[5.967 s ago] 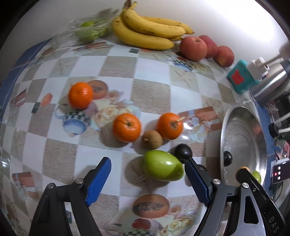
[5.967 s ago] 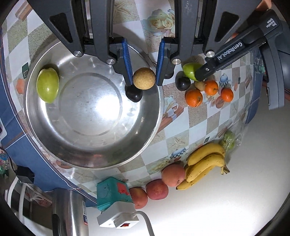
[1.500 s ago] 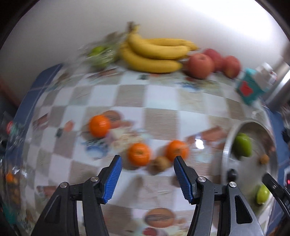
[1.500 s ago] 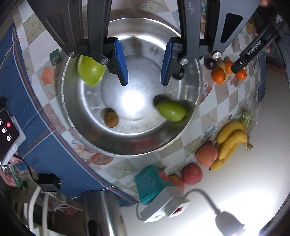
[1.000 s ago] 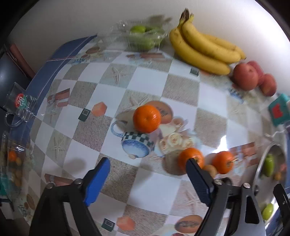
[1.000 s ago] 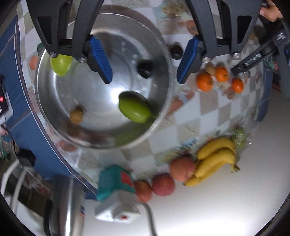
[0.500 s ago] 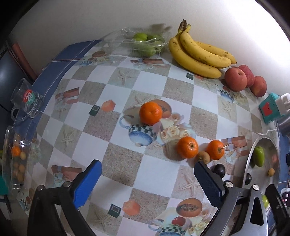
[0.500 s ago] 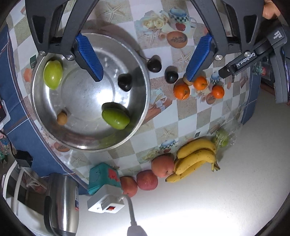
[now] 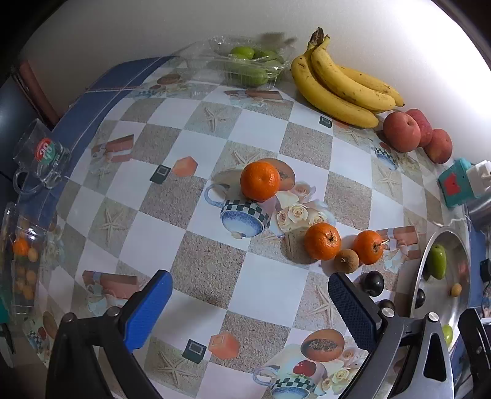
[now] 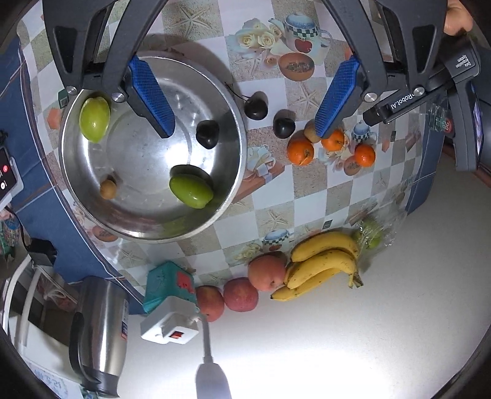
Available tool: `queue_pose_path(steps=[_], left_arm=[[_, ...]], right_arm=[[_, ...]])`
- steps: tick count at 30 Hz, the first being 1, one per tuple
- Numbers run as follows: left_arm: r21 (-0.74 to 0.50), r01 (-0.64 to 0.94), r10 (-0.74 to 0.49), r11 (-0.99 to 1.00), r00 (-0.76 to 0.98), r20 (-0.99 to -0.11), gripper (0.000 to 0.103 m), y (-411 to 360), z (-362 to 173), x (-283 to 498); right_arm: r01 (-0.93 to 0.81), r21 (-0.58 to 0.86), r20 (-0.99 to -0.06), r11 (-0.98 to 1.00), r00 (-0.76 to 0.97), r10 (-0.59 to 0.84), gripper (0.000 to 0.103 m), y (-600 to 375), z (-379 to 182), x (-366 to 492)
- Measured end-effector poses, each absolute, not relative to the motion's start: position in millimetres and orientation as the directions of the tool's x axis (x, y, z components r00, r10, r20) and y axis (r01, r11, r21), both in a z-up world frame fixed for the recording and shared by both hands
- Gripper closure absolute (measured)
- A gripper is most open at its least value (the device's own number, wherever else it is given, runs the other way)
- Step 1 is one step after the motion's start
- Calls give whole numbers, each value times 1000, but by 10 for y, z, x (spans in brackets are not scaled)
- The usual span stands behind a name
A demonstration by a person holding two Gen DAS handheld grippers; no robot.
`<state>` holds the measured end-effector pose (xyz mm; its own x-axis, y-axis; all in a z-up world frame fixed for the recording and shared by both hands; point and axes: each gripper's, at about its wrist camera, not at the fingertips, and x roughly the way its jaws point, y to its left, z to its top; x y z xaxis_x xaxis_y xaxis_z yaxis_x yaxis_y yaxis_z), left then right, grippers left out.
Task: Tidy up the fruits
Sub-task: 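Withdraw both tools from the bowl toward the remaining fruit, then lower the right tool onto a black plum on the table and grasp it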
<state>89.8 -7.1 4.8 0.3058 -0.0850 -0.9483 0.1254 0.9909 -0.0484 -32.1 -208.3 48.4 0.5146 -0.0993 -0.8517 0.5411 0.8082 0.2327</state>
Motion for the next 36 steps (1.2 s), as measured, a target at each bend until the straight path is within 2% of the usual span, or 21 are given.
queue_pose_path(steps=[16,18,22,24,30,36], left_arm=[[-55,155,-102,986,320,-942,0,-104,120,938],[-50,168,-100,985,309,-946,0,-118,102,924],[-44,174,-90,984,268,-959,0,-122,-21,918],[-47,168,-89,985,247,-965,0,-111,-86,913],[-39,163,-74,986,217,-973,0,-119,-213,921],[-29,171,-64,985,203,-977,0,-166,-316,961]], right_arm=[[452,229,-852,862,522,-48,12,-1958,457,-99],[431,221,-857,875,514,-37,25,-1909,453,-86],[395,187,-885,899,466,-21,32,-1793,355,-20],[370,165,-900,914,435,-14,41,-1731,288,19],[337,171,-924,926,381,32,54,-1662,95,67],[354,147,-940,924,342,19,59,-1676,-13,117]])
